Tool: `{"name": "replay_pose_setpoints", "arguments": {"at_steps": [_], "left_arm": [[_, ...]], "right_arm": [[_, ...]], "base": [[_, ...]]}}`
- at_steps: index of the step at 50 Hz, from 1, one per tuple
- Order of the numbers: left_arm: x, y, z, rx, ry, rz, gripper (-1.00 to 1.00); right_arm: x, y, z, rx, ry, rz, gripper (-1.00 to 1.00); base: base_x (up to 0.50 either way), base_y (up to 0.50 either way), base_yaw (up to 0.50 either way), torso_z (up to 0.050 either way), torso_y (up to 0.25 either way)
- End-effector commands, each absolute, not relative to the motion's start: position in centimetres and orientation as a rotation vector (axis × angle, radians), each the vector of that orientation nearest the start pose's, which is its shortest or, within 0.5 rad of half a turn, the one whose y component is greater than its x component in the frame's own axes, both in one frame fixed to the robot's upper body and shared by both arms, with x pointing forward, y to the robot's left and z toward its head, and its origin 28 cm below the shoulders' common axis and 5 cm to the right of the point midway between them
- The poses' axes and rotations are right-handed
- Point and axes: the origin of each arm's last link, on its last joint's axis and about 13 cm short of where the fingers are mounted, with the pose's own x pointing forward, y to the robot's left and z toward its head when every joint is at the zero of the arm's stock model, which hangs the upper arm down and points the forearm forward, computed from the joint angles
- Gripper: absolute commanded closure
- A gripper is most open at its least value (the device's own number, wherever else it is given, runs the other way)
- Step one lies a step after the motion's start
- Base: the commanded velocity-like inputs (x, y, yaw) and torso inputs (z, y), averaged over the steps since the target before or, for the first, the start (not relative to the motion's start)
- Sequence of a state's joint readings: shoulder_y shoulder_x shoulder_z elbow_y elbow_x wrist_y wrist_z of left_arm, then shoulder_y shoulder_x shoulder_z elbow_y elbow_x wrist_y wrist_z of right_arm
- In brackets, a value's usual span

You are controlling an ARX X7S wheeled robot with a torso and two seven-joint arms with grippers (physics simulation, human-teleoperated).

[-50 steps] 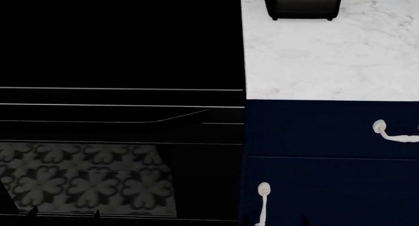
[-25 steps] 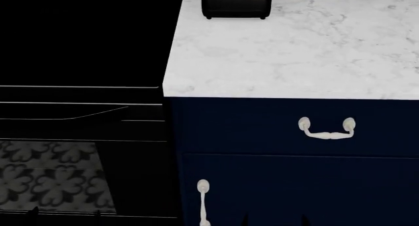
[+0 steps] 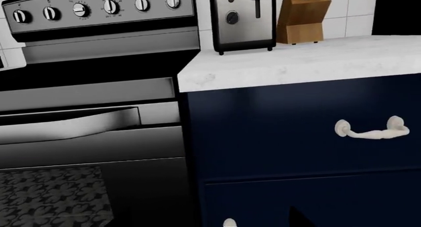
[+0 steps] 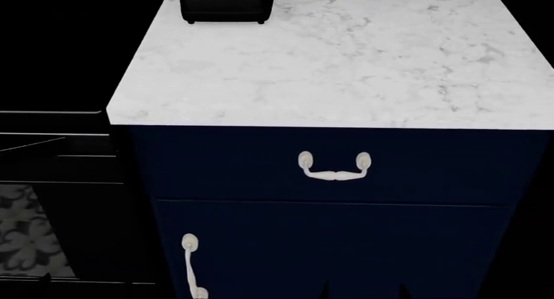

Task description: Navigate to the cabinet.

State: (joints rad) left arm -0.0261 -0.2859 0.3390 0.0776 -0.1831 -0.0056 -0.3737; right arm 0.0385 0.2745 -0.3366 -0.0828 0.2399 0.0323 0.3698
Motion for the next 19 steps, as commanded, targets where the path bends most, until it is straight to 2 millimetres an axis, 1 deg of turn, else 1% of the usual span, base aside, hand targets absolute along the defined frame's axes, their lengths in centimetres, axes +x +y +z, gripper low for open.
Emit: {"name": "replay_pose_setpoints", "arguments": {"at_steps": [1, 19], "left_arm": [[20.63, 20.44, 2.32, 0.089, -0.033, 0.027, -1.00], [20.61, 20.34, 2.39, 0.091, -0.031, 0.024, -1.00]], "right_arm": [[20.87, -9.20, 2.51, -0.038, -0.003, -0.025, -1.00], [20.90, -9.20, 2.51, -0.044, -0.003, -0.019, -1.00]], "base": [[-0.02, -0.50, 0.00, 0.000, 0.000], [-0.02, -0.50, 0.00, 0.000, 0.000]]}}
